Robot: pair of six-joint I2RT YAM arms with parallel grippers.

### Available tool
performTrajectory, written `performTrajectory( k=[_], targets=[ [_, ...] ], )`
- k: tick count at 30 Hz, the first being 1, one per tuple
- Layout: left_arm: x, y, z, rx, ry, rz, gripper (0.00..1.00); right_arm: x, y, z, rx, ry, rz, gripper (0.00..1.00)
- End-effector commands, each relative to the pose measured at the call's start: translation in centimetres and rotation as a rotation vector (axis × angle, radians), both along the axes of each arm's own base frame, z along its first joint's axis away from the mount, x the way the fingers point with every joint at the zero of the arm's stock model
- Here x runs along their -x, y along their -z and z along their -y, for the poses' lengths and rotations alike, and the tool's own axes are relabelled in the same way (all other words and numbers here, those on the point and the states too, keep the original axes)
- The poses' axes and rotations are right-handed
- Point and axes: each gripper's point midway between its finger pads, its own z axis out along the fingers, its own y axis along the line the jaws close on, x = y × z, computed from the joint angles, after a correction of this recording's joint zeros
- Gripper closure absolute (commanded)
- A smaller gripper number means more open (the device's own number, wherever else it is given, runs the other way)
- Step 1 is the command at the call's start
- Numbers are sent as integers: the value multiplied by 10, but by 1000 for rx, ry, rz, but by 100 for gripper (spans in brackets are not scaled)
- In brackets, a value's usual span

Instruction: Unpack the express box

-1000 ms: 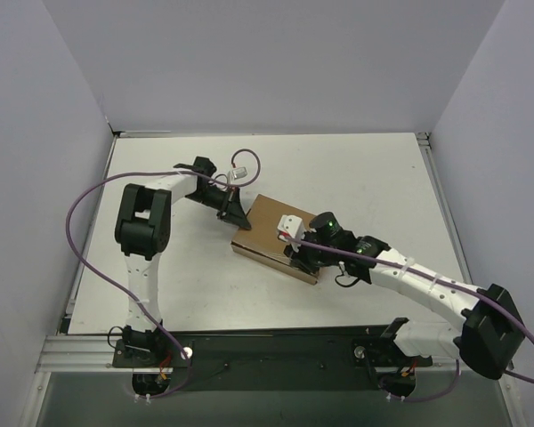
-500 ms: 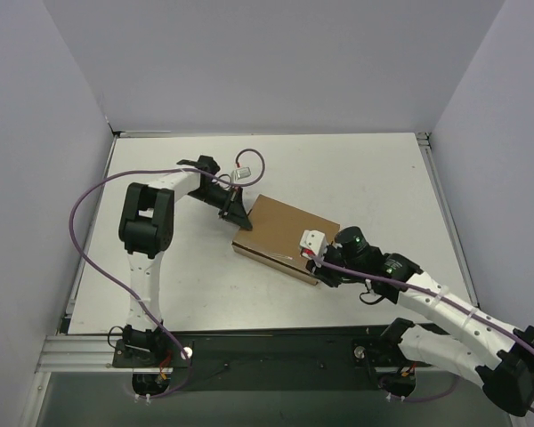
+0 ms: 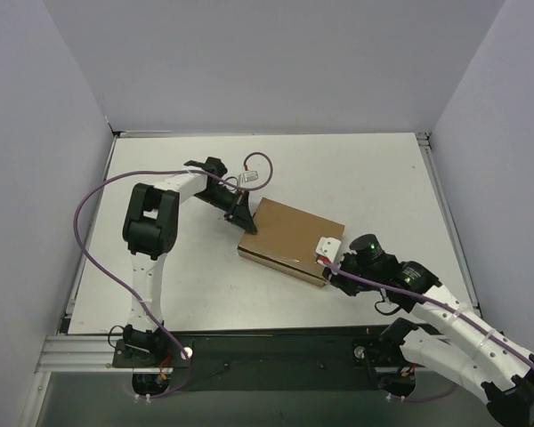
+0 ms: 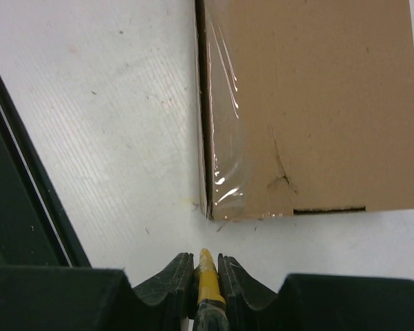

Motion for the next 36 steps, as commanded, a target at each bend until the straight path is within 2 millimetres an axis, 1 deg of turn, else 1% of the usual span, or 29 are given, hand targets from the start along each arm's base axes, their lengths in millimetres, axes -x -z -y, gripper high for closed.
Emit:
performTrajectory(
  k=[1,2,4,5,6,7,8,9,10,11,12,13,14,15,16,17,18,19,20,21,23,26,27,28,29,30,31,34,36],
  targets=[
    [-12,77,-32,-282,82,186,100,4,4,22,88,46,-34,100],
    [-12,75,-30,-273,81,186,100,5,6,25,95,50,-42,100],
    [-14,69,-24,-263,78,188,100,2,2,26,95,67,-33,100],
    [-14,62,-19,-233,76,185,100,0,-2,27,92,82,-29,100],
    [-15,54,-16,-212,73,187,100,-6,-13,25,79,100,-13,100],
    [-16,37,-8,-172,75,205,100,-12,-20,27,81,136,2,100],
    [-17,18,1,-112,75,222,100,-16,-24,28,82,156,5,100],
    [-18,4,8,-76,76,238,100,-21,-26,31,89,188,2,100],
    [-19,-20,14,-36,80,283,100,-29,-35,33,78,227,18,100],
    [-23,-36,19,-7,79,320,100,-34,-37,36,69,260,17,100],
    [-24,-48,22,7,67,332,97,-41,-35,43,68,315,0,100],
    [-30,-68,23,23,49,393,96,-46,-34,47,65,353,-10,100],
    [-34,-76,21,15,28,418,94,-51,-33,50,58,401,-21,100],
    [-35,-79,18,2,2,419,91,-56,-28,53,66,439,-44,100],
    [-40,-93,15,3,-17,476,87,-64,-32,60,54,496,-45,100],
    [-44,-95,8,-9,-35,494,85,-71,-34,61,42,527,-46,100],
    [-45,-94,3,-30,-49,502,84,-77,-30,63,41,569,-77,100],
    [-49,-93,-5,-74,-70,522,81,-85,-33,67,33,597,-75,100],
    [-53,-92,-14,-94,-90,526,80,-96,-42,66,12,612,-52,100],
    [-52,-86,-21,-121,-103,509,79,-104,-41,68,20,628,-53,100],
    [-58,-78,-38,-170,-151,488,77,-124,-48,73,3,672,-19,100],
    [-62,-74,-49,-165,-197,480,75,-148,-58,82,-19,752,14,100],
    [-68,-76,-53,-165,-212,510,74,-152,-59,86,-31,791,12,100],
    [-67,-69,-55,-177,-214,510,73,-155,-62,89,-38,807,13,100],
    [-72,-65,-59,-204,-221,529,71,-158,-61,92,-37,821,11,100],
    [-70,-54,-59,-219,-206,509,71,-160,-62,95,-31,832,19,100],
    [-70,-48,-60,-228,-198,505,71,-160,-60,94,-22,822,17,100],
    [-71,-25,-59,-244,-202,476,71,-155,-46,90,-7,794,-22,100],
    [-68,-11,-56,-242,-195,458,71,-152,-33,83,-6,776,-66,100]
  ],
)
